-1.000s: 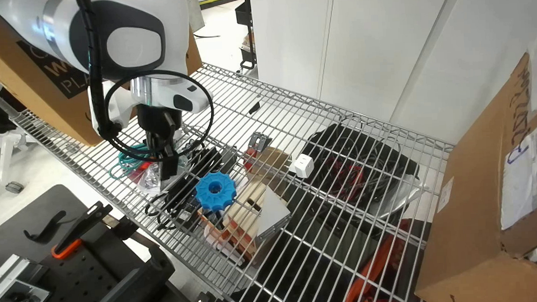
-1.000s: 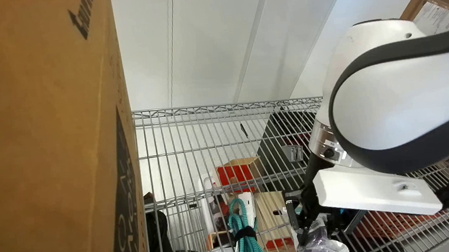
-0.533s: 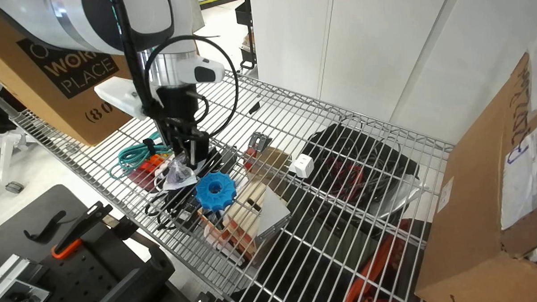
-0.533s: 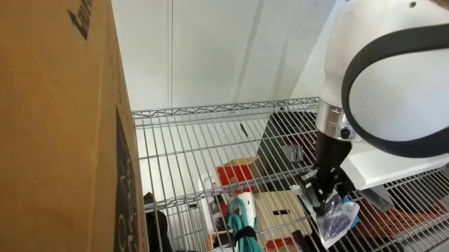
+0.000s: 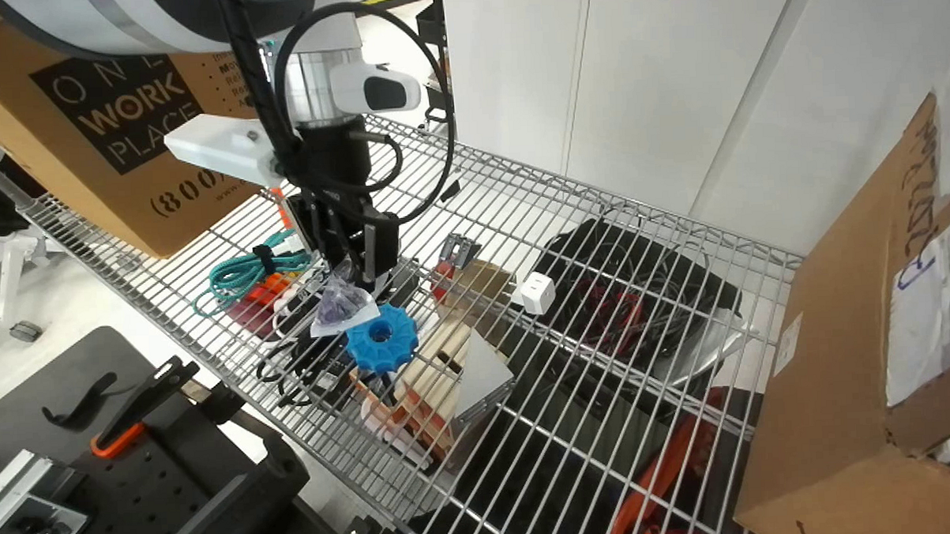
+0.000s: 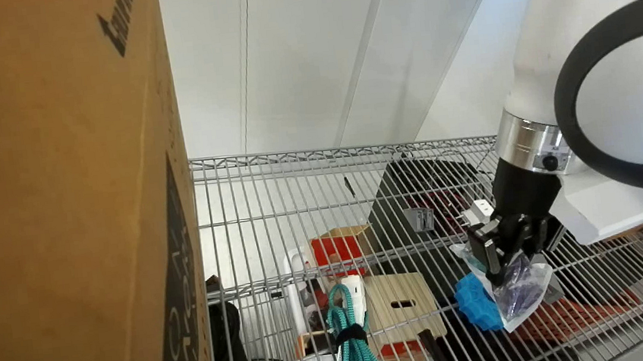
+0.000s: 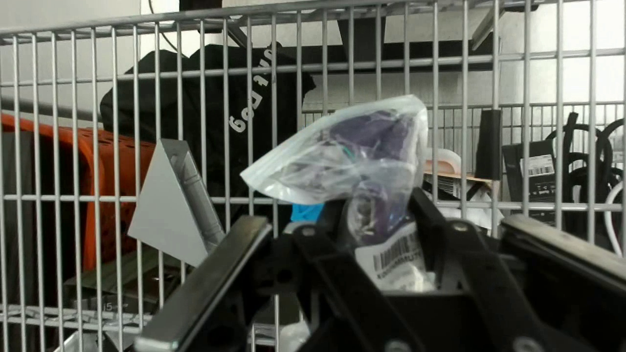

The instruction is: Move the plastic to the right

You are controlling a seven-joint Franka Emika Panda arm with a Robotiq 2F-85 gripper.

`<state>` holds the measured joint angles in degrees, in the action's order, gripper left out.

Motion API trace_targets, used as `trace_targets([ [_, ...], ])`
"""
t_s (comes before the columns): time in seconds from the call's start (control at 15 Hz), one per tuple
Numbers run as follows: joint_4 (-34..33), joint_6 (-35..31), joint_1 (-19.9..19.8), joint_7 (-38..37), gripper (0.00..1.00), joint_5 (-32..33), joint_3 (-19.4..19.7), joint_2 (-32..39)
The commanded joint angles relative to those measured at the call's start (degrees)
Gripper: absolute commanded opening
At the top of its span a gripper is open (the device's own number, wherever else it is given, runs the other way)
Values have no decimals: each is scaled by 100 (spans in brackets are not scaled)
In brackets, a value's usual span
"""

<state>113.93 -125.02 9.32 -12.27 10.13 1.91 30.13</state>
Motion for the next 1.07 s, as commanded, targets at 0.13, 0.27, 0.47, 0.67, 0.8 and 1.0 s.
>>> trace_targets([
  [0.13,581,-612,-199,7,12,152,126,-290],
  [0.27,667,-889,-286,-51,12,118,227,-299],
  [0.47,725,-1146,-447,65,12,68,334,-319],
  [0.67,666,-1235,-703,346,12,-102,292,-215],
  [0.8,600,-1269,-844,552,12,-172,255,-105],
  [1.0,558,-1331,-944,709,12,-169,259,-45],
])
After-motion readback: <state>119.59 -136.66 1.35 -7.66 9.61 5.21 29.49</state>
